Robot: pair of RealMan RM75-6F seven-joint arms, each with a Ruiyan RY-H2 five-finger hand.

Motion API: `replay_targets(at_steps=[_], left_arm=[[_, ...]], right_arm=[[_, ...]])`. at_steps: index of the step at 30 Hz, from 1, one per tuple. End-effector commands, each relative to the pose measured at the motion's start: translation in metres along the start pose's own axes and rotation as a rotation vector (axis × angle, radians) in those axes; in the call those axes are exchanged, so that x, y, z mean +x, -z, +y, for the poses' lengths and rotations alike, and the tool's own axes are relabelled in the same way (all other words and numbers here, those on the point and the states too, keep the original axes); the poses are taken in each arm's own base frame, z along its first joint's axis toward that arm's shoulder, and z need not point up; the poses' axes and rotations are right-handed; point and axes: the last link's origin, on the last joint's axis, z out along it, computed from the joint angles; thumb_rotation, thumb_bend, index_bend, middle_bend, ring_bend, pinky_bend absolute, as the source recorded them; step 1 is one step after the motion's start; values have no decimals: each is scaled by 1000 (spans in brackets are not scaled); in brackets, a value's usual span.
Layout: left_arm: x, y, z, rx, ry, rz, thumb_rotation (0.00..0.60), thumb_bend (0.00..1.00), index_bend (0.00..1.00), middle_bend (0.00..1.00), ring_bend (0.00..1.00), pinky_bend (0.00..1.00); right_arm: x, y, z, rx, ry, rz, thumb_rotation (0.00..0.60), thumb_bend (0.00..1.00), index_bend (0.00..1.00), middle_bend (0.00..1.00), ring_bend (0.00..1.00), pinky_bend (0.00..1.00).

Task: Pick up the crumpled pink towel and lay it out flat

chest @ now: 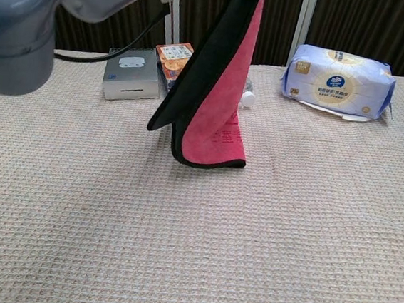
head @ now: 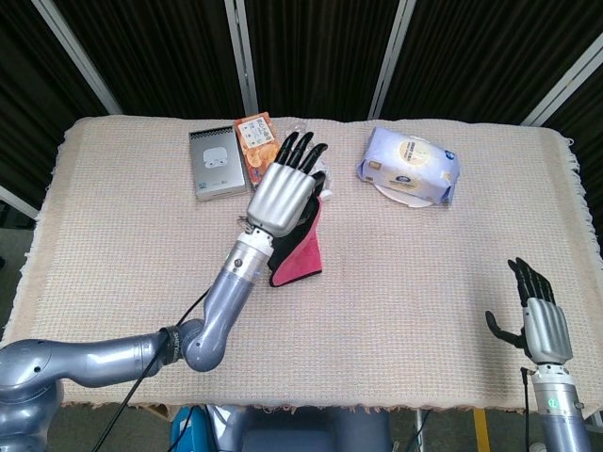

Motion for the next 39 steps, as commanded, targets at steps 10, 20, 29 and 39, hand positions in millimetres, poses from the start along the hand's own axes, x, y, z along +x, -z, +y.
replay_targets(at_steps=[10,20,29,39], left_arm=[[25,-40,54,-10,-43,0,600,446,601,124,0,0],[35,-61,67,17,-55,-1,600,446,605,127,0,0],[35,-72,63,42,-68,-2,600,457,606,128,0,0],[30,-76,58,51,-64,-16,600,457,607,128,0,0]], right_arm=[[5,-18,-16,17,-38,8,600,353,0,0,0,0],[15,-50,-82,89,-200,-48,600,353,13,0,0,0],[9,-80,-128,79,-281,-115,600,353,113,0,0,0],[-23,-98,-147,6,-319,-145,600,353,158,0,0,0]])
